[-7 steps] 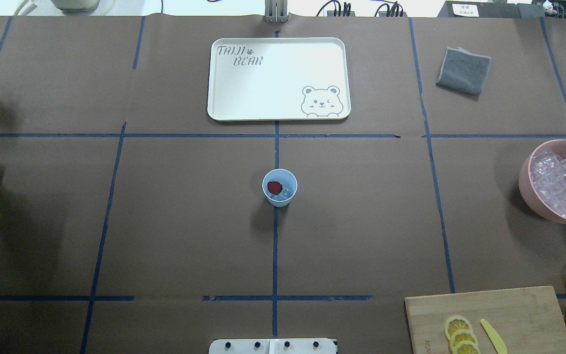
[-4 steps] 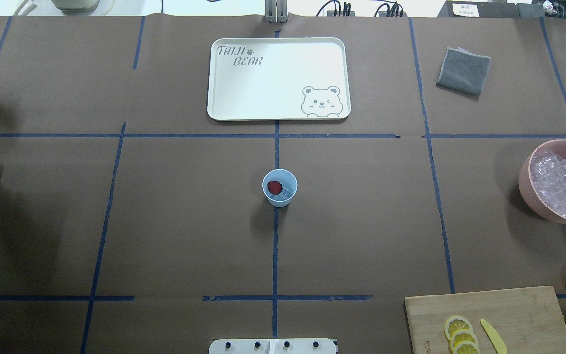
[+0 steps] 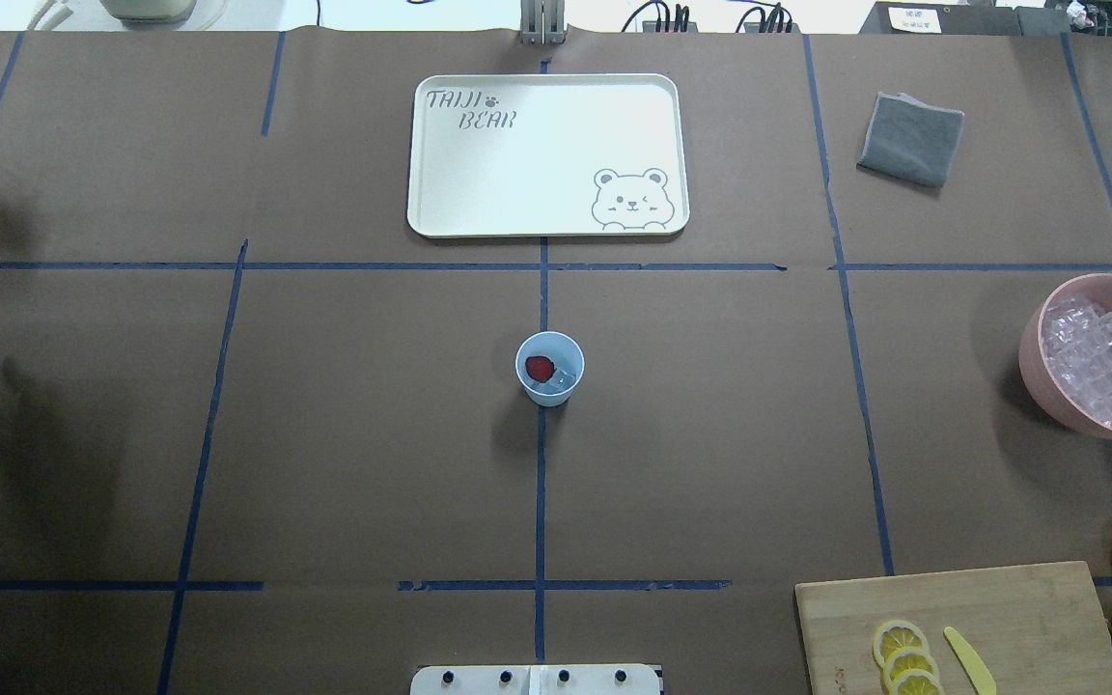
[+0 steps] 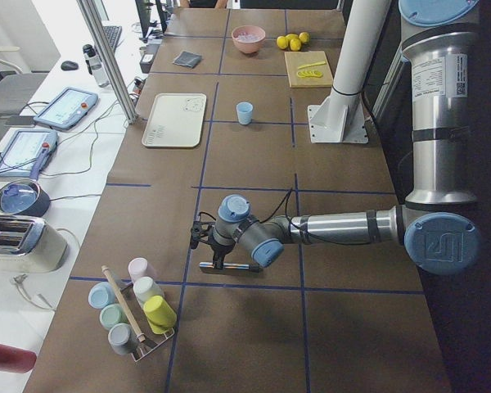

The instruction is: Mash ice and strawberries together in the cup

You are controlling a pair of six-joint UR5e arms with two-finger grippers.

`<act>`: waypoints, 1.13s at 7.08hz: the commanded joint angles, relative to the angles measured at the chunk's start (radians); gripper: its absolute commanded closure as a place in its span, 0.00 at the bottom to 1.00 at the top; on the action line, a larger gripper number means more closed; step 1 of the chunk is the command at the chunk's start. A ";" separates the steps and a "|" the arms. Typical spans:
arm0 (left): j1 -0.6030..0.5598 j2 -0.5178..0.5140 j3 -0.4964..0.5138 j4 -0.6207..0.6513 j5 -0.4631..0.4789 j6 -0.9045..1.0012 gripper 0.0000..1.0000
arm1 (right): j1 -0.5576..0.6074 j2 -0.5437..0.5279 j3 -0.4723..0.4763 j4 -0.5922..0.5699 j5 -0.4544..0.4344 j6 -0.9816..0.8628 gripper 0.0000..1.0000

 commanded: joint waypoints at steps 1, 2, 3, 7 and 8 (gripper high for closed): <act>0.001 0.008 0.001 -0.005 0.021 0.001 0.00 | 0.000 0.001 0.000 0.000 -0.001 0.001 0.01; -0.001 0.009 -0.001 -0.002 0.014 0.016 0.00 | 0.000 0.003 0.000 0.000 -0.003 0.000 0.01; -0.004 0.011 -0.013 0.008 0.003 0.054 0.00 | 0.000 0.003 0.000 0.000 -0.001 0.001 0.01; -0.161 0.005 -0.071 0.219 -0.120 0.351 0.00 | 0.000 0.001 0.000 0.000 -0.001 0.000 0.01; -0.200 0.002 -0.152 0.377 -0.121 0.463 0.00 | 0.000 0.001 0.000 0.000 -0.001 0.000 0.01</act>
